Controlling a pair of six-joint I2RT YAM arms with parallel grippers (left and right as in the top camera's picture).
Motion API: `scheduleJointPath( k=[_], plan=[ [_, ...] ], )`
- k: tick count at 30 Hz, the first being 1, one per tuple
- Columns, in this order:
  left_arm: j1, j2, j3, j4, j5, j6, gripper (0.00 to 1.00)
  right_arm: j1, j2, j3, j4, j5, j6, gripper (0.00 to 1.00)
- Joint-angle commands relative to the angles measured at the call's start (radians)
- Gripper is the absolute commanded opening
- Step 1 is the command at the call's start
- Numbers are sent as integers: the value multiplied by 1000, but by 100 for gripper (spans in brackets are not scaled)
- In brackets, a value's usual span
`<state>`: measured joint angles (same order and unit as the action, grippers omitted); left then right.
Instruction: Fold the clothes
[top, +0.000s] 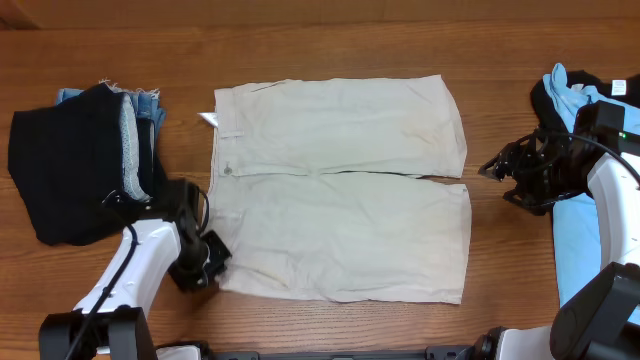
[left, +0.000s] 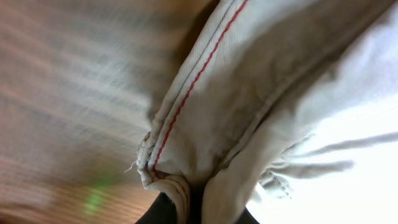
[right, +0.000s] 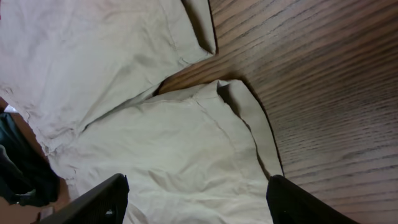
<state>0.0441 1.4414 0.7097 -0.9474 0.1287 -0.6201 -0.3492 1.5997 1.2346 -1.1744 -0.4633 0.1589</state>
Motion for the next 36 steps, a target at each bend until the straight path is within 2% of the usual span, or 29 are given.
scheduleJointPath(
  k=[1, 6, 10, 18, 22, 24, 31, 36],
  plan=[
    [2, -4, 155, -33, 77, 65, 4, 0, -4, -5, 10, 4, -7, 77],
    [2, -4, 219, -47, 108, 75, 4, 0, -2, -26, -5, 23, -1, 75],
    [2, -4, 221, -47, 124, 76, 4, -15, -2, -120, -15, 47, 81, 63],
    [2, -4, 221, -31, 124, 75, 5, -17, -3, -282, -119, -17, 77, 56],
    [2, -4, 221, -9, 124, 75, 7, -17, -24, -282, -177, -20, 77, 58],
    [2, -4, 221, -3, 124, 75, 11, -17, -55, -287, -199, -25, 77, 61],
    [2, -4, 221, 24, 126, 76, 22, -17, -261, -422, -163, -24, 137, 70],
    [2, -4, 221, 46, 127, 85, 27, -9, -312, -523, -113, -55, 124, 66]
  ],
)
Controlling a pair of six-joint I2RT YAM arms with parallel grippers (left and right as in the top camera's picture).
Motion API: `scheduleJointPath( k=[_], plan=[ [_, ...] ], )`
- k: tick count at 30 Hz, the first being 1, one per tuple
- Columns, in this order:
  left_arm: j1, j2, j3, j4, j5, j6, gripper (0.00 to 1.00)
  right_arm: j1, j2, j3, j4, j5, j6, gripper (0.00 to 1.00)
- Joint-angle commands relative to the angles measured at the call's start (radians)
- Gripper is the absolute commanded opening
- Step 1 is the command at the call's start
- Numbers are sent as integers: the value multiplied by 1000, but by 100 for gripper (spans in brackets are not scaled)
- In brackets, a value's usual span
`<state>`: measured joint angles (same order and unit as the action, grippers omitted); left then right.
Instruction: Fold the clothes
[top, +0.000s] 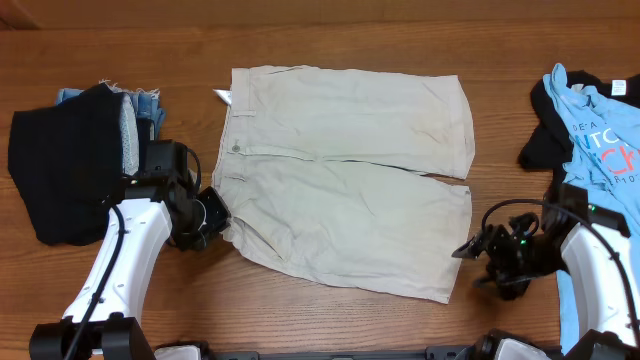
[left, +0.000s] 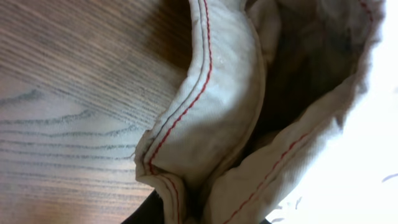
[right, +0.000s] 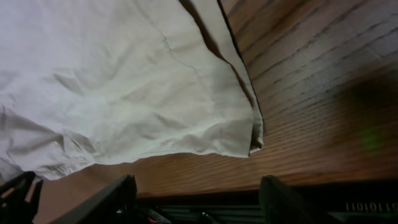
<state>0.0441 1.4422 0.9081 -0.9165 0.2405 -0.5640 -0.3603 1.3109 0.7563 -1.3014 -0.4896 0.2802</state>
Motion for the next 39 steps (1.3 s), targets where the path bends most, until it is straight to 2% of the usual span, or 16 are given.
scheduleJointPath(
  k=[1, 6, 11, 15, 17, 21, 23, 27, 33, 35, 36, 39],
  plan=[
    [2, -5, 23, 16, 15, 33, 27, 12, -24, -56, 13, -28, 5, 64],
    [2, -5, 23, 25, 15, 38, 31, 80, -27, -82, 42, -11, 101, 63],
    [2, -5, 23, 31, 16, 38, 34, 224, -28, -109, 101, 79, 275, 70],
    [2, -5, 23, 31, 16, 39, 34, 295, -28, -158, 146, 78, 354, 70],
    [2, -5, 23, 31, 16, 43, 34, 311, -28, -188, 179, 78, 389, 69],
    [2, -5, 23, 31, 16, 45, 35, 311, -28, -232, 226, 80, 422, 59],
    [2, -5, 23, 31, 16, 45, 39, 311, -28, -262, 267, 86, 448, 59],
    [2, -5, 23, 31, 23, 45, 39, 311, -28, -294, 340, 87, 454, 58],
    [2, -5, 23, 24, 31, 45, 39, 311, -28, -294, 362, 114, 454, 22],
    [2, -5, 23, 23, 47, 56, 34, 311, -28, -294, 365, 115, 452, 7],
    [2, -5, 23, 23, 53, 64, 30, 311, -28, -288, 363, 115, 436, 4],
    [2, -5, 26, 13, 76, 86, 18, 311, -34, -216, 317, 109, 383, 4]
  ],
)
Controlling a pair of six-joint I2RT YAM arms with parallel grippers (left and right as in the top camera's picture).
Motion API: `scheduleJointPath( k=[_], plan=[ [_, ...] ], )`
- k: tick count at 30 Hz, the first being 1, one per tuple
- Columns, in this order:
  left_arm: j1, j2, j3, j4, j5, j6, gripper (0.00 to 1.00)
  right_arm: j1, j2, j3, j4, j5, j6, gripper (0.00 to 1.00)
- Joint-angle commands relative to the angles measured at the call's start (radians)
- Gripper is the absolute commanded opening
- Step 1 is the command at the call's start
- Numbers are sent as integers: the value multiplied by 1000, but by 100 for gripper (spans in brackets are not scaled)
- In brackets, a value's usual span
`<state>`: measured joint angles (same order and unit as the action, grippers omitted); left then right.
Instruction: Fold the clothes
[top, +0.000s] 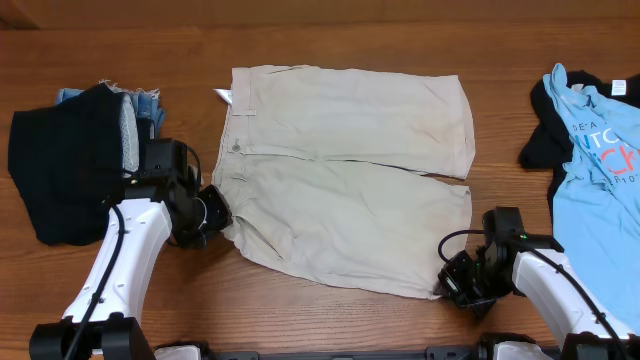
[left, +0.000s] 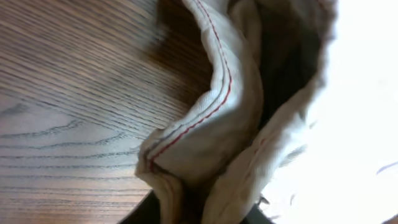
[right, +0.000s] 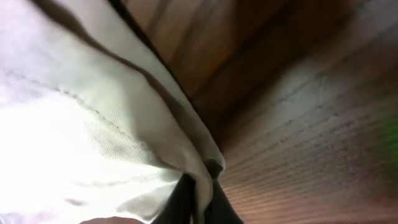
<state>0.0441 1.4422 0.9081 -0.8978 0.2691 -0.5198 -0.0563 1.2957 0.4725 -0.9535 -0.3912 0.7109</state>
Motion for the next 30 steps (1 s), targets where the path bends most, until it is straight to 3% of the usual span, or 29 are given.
scheduleJointPath(
  k=[1, 3, 8, 12, 17, 24, 30],
  plan=[
    [2, -6, 34, -20, 50, 42, 13, 6, -29, 103, -55, 8, -58, 4],
    [2, -15, 56, -62, 50, 50, 4, 6, -63, 195, -131, 6, -61, 4],
    [2, -108, 113, -204, 49, 69, 4, 6, -142, 450, -323, 10, -73, 4],
    [2, -217, 145, -281, 18, 80, 4, 6, -146, 586, -352, 11, -116, 4],
    [2, -312, 161, -286, -37, 78, 4, 6, -121, 602, -266, -14, -116, 4],
    [2, -319, 165, -280, -86, 67, 4, 6, -92, 602, 171, -135, -111, 4],
    [2, -318, 165, -322, -89, 71, 4, 1, -84, 602, 181, -134, -106, 4]
  ],
)
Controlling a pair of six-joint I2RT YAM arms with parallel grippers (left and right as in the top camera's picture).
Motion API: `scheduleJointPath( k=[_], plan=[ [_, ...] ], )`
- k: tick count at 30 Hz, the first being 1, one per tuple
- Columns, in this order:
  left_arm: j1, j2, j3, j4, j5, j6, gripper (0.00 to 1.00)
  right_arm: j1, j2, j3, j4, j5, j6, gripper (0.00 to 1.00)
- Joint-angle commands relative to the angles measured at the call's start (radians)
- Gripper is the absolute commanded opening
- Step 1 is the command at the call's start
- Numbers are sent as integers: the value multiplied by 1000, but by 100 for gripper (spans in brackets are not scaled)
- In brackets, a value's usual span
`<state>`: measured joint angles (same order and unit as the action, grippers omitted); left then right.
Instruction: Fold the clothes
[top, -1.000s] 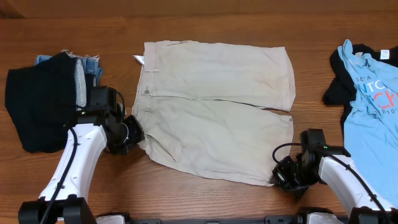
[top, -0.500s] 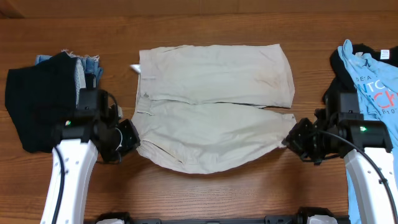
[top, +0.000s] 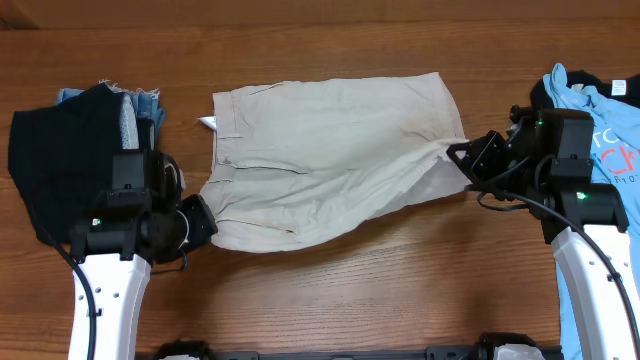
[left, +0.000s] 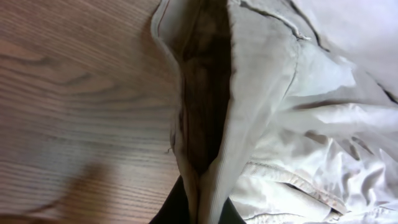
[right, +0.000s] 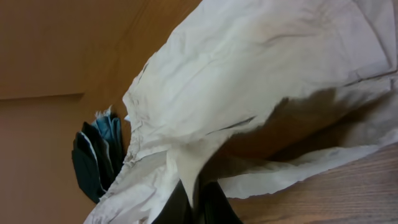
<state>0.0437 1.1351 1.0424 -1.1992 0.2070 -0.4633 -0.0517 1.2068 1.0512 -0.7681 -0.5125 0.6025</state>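
Beige shorts (top: 330, 140) lie mid-table, the near leg drawn up and partly laid over the far leg. My left gripper (top: 200, 224) is shut on the near corner of the waistband, seen pinched in the left wrist view (left: 198, 208). My right gripper (top: 462, 156) is shut on the near leg's hem corner and holds it raised at the right, beside the far leg's hem. In the right wrist view the cloth (right: 261, 68) hangs from the fingers (right: 214, 208), and the table shows beneath it.
A stack of folded dark and denim clothes (top: 75, 170) sits at the left edge, close to my left arm. A light-blue T-shirt (top: 595, 120) and a black garment (top: 545, 95) lie at the right edge, behind my right arm.
My right gripper was shut on the near leg's hem corner at the front right; now it holds that corner raised beside the far leg's hem. The near leg has folded over. The left gripper shifted slightly.
The shorts lay flat, my left gripper shut on the waistband corner, my right open beside them. Then the shorts sat farther back and skewed, with my right gripper open near the front hem. Then it was shut on that hem corner, now held over the far leg.
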Motion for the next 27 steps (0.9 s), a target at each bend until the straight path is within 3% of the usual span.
scheduleJointPath(
  k=[1, 7, 8, 10, 11, 17, 20, 23, 27],
  plan=[
    [3, -11, 31, -30, -27, 15, 7, -4, 5, 24, -8, -13, 2, 4],
    [2, -11, 30, -115, -27, 14, 24, -4, 5, 24, -73, 10, -29, 4],
    [2, -11, 28, -125, -26, 14, 35, -4, 5, 24, -89, 26, -31, 4],
    [2, -10, 23, -137, -27, 14, 66, -4, 4, 24, -124, 64, -31, 4],
    [2, -10, 20, -136, -27, 14, 100, -4, 5, 24, -144, 75, -31, 4],
    [2, -10, -44, -131, 19, -8, 99, -4, 5, 24, -165, 79, -31, 4],
    [2, -10, -152, -129, 58, -76, 80, -4, 5, 24, -162, 83, -31, 4],
    [2, -10, -258, -112, 82, -158, 69, -4, 5, 24, -162, 97, -31, 4],
    [2, -10, -380, -72, 82, -321, 68, -4, 5, 24, -162, 97, -31, 4]
  ],
)
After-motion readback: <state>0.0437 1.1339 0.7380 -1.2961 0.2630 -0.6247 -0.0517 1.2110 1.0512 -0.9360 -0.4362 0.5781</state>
